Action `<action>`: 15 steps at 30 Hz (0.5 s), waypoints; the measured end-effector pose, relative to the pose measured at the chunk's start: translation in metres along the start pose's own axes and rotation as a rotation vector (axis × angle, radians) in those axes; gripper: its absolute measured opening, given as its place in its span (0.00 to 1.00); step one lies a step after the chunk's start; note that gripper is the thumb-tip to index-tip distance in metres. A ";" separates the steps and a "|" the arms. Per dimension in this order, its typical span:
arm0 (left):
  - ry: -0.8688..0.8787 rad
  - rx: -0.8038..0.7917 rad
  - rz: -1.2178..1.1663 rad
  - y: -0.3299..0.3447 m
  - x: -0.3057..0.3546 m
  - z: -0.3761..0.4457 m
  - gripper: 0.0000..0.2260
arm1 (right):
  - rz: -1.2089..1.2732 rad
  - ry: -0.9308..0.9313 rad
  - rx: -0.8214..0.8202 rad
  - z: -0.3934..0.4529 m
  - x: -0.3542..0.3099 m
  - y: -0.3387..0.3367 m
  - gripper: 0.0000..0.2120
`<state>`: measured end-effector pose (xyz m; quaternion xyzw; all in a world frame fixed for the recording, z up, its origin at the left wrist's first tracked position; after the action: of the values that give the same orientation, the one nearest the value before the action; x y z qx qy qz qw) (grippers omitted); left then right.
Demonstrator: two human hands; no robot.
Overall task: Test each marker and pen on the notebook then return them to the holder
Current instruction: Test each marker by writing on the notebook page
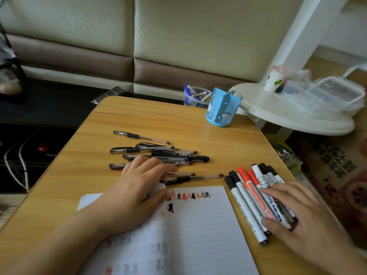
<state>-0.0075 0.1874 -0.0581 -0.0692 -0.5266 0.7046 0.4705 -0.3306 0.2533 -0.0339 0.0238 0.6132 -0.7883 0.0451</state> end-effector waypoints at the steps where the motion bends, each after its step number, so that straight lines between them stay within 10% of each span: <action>1: -0.001 0.003 0.000 0.000 0.000 0.000 0.23 | -0.003 -0.006 -0.011 0.001 -0.001 0.001 0.32; 15: -0.022 0.051 0.024 -0.004 -0.003 -0.001 0.16 | 0.224 0.007 0.029 0.069 -0.060 -0.010 0.15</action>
<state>-0.0031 0.1865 -0.0569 -0.0557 -0.5128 0.7240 0.4580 -0.2709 0.1911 -0.0015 0.0955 0.5954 -0.7870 0.1304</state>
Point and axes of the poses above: each hand's wrist, its own z-axis towards the middle knuckle, its own y-axis out of the palm, x = y × z, the point moved 5 cm from there along z, towards the middle knuckle, and after that the axes turned 9 degrees about y, right-handed, at the moved point
